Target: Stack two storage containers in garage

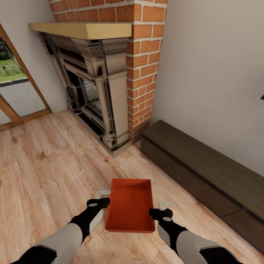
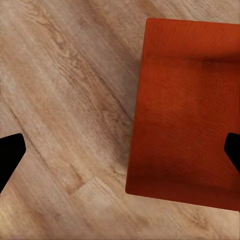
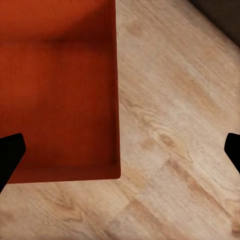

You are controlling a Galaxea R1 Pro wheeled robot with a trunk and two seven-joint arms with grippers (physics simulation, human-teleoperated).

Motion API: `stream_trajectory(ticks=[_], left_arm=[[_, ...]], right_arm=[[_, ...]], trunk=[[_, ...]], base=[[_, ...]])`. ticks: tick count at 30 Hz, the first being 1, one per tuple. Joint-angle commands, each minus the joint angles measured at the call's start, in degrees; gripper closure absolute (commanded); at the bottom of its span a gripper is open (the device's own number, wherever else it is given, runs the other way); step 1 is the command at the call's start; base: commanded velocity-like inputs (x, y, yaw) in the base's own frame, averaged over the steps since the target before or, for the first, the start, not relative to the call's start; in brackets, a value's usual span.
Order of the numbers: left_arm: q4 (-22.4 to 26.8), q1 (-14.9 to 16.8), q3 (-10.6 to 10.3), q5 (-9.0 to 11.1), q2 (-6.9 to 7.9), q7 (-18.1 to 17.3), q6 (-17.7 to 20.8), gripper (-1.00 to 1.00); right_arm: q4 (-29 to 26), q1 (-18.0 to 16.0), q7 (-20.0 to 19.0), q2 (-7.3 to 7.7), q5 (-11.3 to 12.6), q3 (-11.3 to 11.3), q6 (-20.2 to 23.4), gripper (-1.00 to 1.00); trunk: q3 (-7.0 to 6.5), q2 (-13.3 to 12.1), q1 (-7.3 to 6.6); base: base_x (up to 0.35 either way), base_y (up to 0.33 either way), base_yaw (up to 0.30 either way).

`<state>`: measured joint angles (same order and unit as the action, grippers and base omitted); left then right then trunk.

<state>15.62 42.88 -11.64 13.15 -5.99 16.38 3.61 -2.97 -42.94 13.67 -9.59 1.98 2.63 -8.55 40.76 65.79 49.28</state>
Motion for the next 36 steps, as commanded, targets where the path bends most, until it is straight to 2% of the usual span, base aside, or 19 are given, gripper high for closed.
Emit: stream_trajectory(ticks=[1, 18, 23, 29, 36], left_arm=[[0.1, 0.0, -0.5, 0.5, -0.01, 0.5, 0.3, -1.00], [-1.1, 0.0, -0.5, 0.3, -0.08, 0.9, 0.4, -1.00], [-3.0, 0.0, -0.7, -0.2, -0.27, 0.8, 0.6, -1.00], [-3.7, 0.0, -0.8, -0.4, -0.41, 0.8, 0.7, -1.00], [-3.7, 0.0, -0.8, -0.6, -0.41, 0.9, 0.5, -1.00]], right_arm=[[0.1, 0.0, 0.2, -0.01, 0.2, 0.3, -0.2, -1.00], [0.1, 0.0, 0.2, 0.09, 0.2, 0.3, -0.2, -1.00], [0.1, 0.0, 0.1, 0.21, 0.1, 0.4, -0.2, -1.00], [0.1, 0.0, -2.0, 0.51, 0.0, 0.6, -0.2, -1.00], [0.1, 0.0, -2.3, 0.53, -0.1, 0.6, -0.2, -1.00]], trunk=[[0.23, 0.4, 0.23], [3.28, 7.3, 3.96], [4.18, 9.3, 5.06], [5.25, 11.7, 6.38], [6.51, 14.5, 7.91]], base=[[0.000, 0.000, 0.000], [0.000, 0.000, 0.000], [0.000, 0.000, 0.000], [0.000, 0.000, 0.000], [0.000, 0.000, 0.000]])
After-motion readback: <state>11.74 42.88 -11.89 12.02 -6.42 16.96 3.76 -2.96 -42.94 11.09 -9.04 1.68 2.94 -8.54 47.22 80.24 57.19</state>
